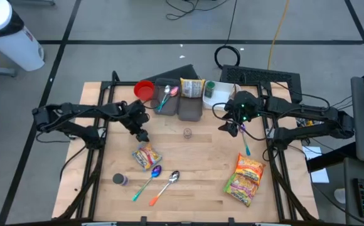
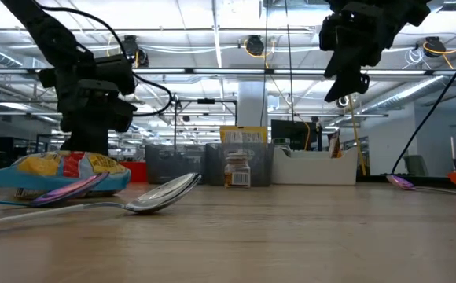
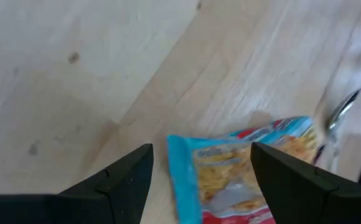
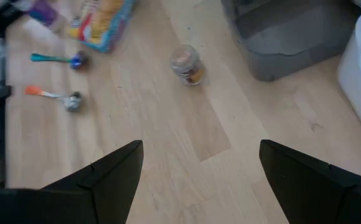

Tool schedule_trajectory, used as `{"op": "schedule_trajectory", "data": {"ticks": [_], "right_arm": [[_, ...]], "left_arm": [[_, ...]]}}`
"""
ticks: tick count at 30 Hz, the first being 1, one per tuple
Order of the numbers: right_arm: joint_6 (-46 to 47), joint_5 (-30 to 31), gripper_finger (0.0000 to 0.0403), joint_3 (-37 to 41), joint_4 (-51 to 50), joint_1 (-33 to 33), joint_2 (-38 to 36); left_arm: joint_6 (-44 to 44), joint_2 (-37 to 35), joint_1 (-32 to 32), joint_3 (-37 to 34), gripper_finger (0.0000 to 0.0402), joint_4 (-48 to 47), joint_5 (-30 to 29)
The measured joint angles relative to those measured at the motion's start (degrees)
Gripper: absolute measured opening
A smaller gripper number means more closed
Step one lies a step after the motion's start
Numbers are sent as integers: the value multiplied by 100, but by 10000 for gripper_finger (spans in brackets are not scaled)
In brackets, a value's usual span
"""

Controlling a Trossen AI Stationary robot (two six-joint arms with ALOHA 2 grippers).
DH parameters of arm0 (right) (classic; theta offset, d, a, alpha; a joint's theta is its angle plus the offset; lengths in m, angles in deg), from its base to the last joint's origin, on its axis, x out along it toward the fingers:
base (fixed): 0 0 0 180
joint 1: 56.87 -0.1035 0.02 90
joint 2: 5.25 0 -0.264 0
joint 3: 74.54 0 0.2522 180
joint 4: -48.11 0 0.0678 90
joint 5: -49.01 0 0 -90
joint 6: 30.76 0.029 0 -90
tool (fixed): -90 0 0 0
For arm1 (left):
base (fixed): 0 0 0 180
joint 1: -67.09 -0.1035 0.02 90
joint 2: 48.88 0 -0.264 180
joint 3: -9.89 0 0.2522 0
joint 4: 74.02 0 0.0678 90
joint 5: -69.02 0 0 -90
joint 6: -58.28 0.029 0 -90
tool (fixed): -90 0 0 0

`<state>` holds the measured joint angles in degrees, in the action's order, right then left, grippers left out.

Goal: Pick & Place Food Item
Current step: Put the green noodle pack into the right black bin

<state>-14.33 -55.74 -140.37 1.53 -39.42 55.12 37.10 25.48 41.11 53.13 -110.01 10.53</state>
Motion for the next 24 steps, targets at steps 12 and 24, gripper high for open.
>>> {"op": "schedule_trajectory", "data": {"ticks": [12, 24], "right_arm": [[531, -648, 313, 0, 223, -817, -134], [-699, -1647, 307, -1326, -725, -1670, 1052]], "left_arm": [[-429, -994, -101, 8, 273, 292, 137], [-662, -1567, 292, 1544, 273, 482, -796]]}}
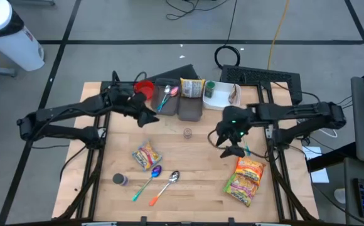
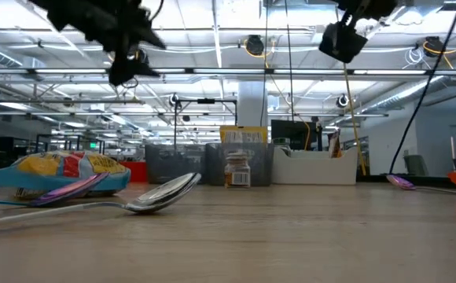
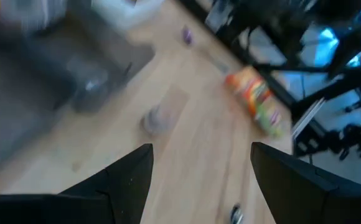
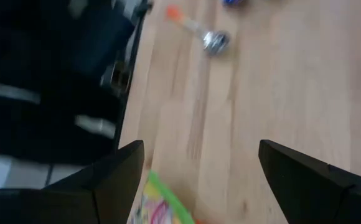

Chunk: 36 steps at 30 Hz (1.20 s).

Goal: Pick & Place Food Item
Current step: Put the green noodle pack into the right black bin

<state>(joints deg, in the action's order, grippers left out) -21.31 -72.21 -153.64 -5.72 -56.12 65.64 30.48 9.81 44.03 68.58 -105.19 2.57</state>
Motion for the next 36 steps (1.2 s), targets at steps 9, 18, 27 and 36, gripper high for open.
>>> {"op": "schedule_trajectory", "data": {"ticks": [9, 18, 27, 36], "right_arm": [[-3077, -302, 269, -1056, -2586, -182, 1472], [-3637, -166, 263, -771, -2182, -1220, 1896], [-3433, -11, 263, -29, -1398, -1785, 1909], [-3290, -46, 263, 131, -1119, -1734, 2544]], "left_arm": [[-1293, 18, 1228, 628, 273, 1524, -1365], [-1667, 389, 3012, 622, 273, 3423, -3801], [-1967, 1288, 3898, 628, 273, 4201, -4763], [-2161, 1780, 3988, 623, 273, 4585, -4715]]}}
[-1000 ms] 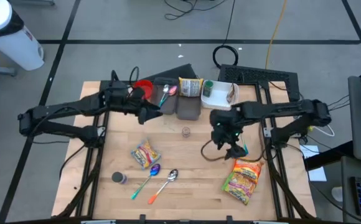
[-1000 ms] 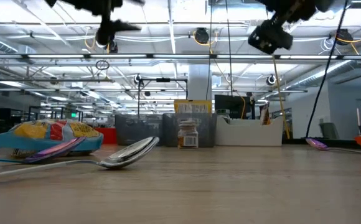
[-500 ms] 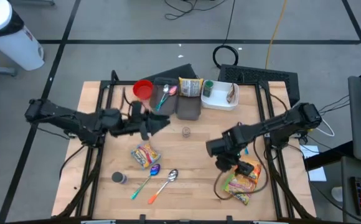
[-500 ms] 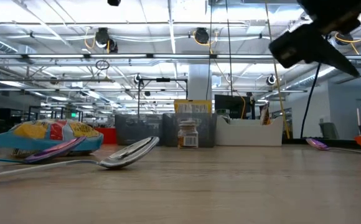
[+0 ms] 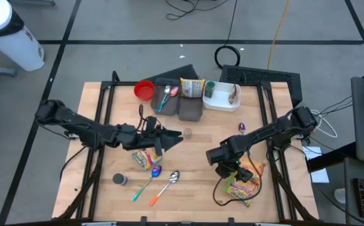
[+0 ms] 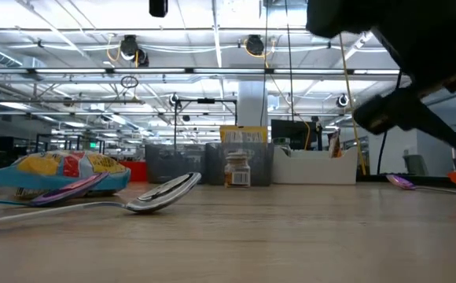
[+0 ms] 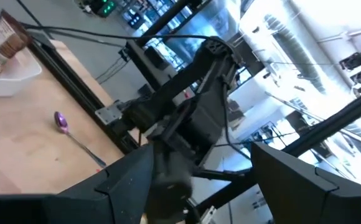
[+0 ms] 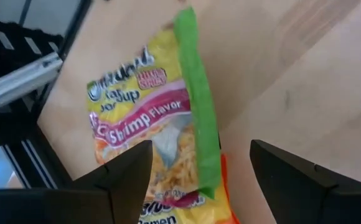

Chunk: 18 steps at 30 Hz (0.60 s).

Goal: Pick & Place Food Item
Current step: Put the green noodle pack into the right black bin

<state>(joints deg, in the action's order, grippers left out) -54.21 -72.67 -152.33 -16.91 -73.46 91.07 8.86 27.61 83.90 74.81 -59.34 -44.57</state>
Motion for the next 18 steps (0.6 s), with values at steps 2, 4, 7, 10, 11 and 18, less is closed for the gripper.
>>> {"op": "schedule_trajectory", "data": {"ticks": [2, 4, 7, 10, 11, 18], "right_arm": [[-20, -19, 263, 2, -50, 0, 117], [-103, -204, 263, 0, -58, 7, 213], [-187, -301, 263, 0, -72, 0, 369], [-266, -310, 263, 0, -83, -11, 544], [-268, -308, 263, 2, -87, -15, 594], [-246, -316, 221, 0, -154, 14, 660]], "left_arm": [[-2, 6, -2, 0, 273, 2, 90], [39, 5, 0, 0, 273, 23, 152], [111, 4, -2, 0, 273, 18, 221], [166, 4, -2, 0, 273, 15, 257], [169, 4, -2, 0, 273, 13, 258], [260, 4, -2, 0, 273, 2, 273]]}}
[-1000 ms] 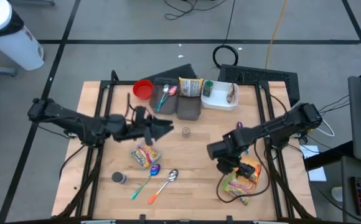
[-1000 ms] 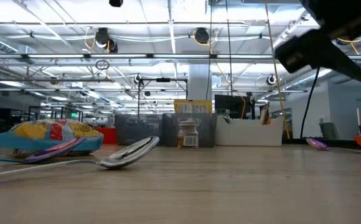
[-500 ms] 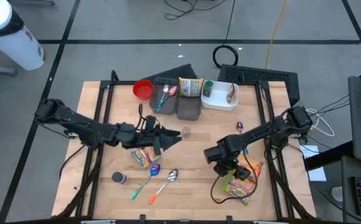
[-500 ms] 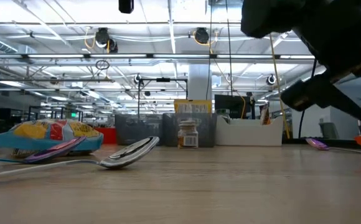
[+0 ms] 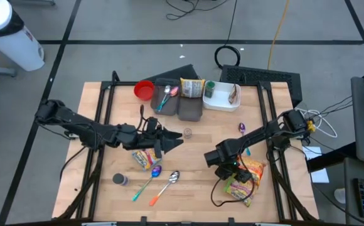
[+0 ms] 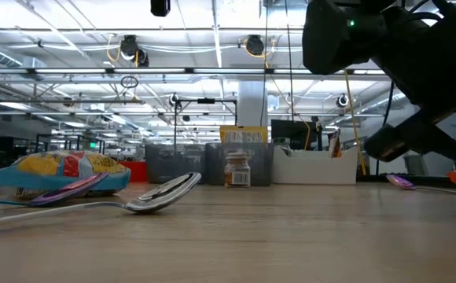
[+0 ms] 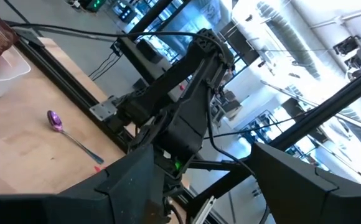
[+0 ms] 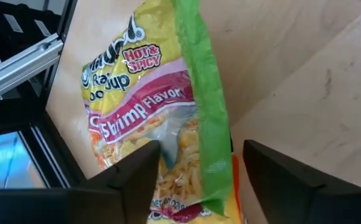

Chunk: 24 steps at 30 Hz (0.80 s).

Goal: Pick & Place Food Item
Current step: Put the green noodle pack into the right black bin

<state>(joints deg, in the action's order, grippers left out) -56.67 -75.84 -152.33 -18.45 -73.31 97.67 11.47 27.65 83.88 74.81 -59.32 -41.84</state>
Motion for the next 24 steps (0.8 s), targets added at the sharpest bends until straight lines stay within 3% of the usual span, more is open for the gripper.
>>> {"op": "schedule_trajectory", "data": {"ticks": [12, 24], "right_arm": [[-24, -129, 100, -249, -443, 148, -40], [-65, -122, 28, -278, -447, 147, -40]], "left_arm": [[5, -2, 0, 0, 273, -98, 44], [-92, -4, 0, 0, 273, -174, 258]]}}
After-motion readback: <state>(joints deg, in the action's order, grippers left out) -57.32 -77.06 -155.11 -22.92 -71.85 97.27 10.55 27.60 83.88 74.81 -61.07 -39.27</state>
